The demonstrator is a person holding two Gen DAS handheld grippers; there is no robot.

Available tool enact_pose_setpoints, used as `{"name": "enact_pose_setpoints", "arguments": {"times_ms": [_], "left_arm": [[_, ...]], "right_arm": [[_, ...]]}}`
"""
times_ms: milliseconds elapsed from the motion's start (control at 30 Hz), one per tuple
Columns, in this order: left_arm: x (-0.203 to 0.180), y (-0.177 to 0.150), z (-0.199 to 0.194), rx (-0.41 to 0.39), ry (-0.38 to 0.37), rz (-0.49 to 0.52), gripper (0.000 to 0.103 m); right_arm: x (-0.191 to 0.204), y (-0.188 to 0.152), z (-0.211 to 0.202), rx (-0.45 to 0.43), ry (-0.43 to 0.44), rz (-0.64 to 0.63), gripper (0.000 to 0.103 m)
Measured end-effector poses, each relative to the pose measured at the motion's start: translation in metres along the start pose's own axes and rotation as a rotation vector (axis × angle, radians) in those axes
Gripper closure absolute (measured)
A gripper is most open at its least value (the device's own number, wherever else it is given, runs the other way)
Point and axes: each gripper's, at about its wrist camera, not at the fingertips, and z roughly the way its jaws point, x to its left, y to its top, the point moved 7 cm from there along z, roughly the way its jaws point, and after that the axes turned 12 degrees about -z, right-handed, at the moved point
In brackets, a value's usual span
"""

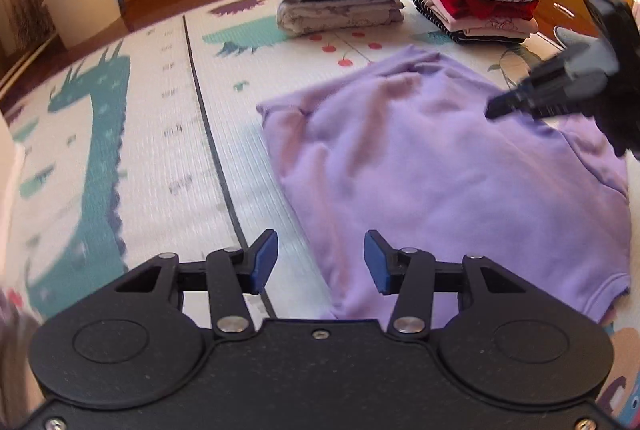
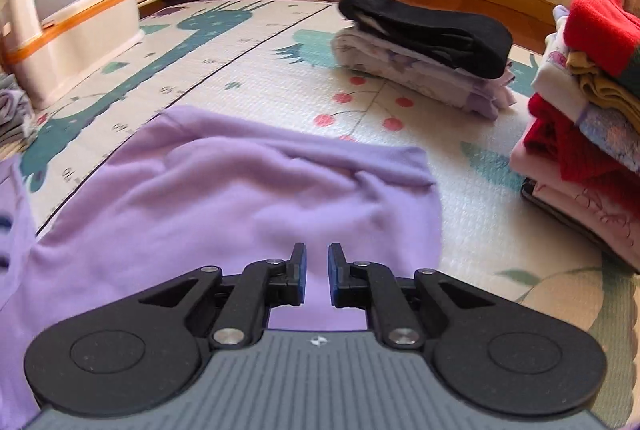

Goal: Fold clothes

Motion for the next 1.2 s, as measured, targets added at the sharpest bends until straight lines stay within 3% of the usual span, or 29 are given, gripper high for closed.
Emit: {"name": "enact_pose_setpoints", "arguments": {"times_ms": [100, 233, 433, 667, 767, 800, 833, 900, 1000, 1033, 1133, 1200], "left_arm": [[0.009, 0.057, 0.02, 0.066, -0.005, 0.046, 0.06], [0.024, 0.087, 0.068, 0.219, 0.02, -0.008, 0.072], [0.06, 0.111, 0.124, 0.248, -0.017, -0.352, 0.072], [0.073, 0.107, 0.159, 0.312, -0.113, -0.596, 0.072], [0.068, 0.105, 0.167, 0.326, -0.148, -0.624, 0.072], [0.065, 0.104, 0.17, 0.324, -0.139, -0.602, 0.074], [0.062, 0.103, 0.171, 0.316, -0.117, -0.554, 0.093], [0.059, 0.11, 0.166, 0.257, -0.102, -0.483, 0.096], [0.065, 0.136, 0.137, 0.06, -0.206, -0.474, 0.103], [0.072, 0.136, 0.135, 0.031, -0.205, -0.487, 0.103], [0.081, 0.117, 0.148, 0.062, -0.131, -0.463, 0.103], [0.084, 0.109, 0.149, 0.078, -0.132, -0.496, 0.103]], "right_arm": [[0.047, -0.011, -0.001, 0.021, 0.059, -0.047, 0.089], [0.108, -0.006, -0.009, -0.013, 0.156, -0.113, 0.088], [0.176, -0.002, -0.007, -0.03, 0.277, -0.243, 0.083], [0.215, 0.005, 0.007, -0.022, 0.346, -0.27, 0.082], [0.226, 0.004, 0.011, -0.015, 0.363, -0.278, 0.082], [0.229, 0.004, 0.012, -0.012, 0.368, -0.278, 0.082], [0.231, 0.003, 0.013, -0.009, 0.373, -0.28, 0.081], [0.237, 0.001, 0.016, -0.003, 0.382, -0.282, 0.077], [0.241, 0.001, 0.017, 0.011, 0.4, -0.274, 0.07], [0.241, 0.001, 0.017, 0.016, 0.408, -0.267, 0.068], [0.243, 0.0, 0.016, 0.02, 0.416, -0.265, 0.067], [0.245, -0.002, 0.015, 0.019, 0.412, -0.276, 0.067]]}}
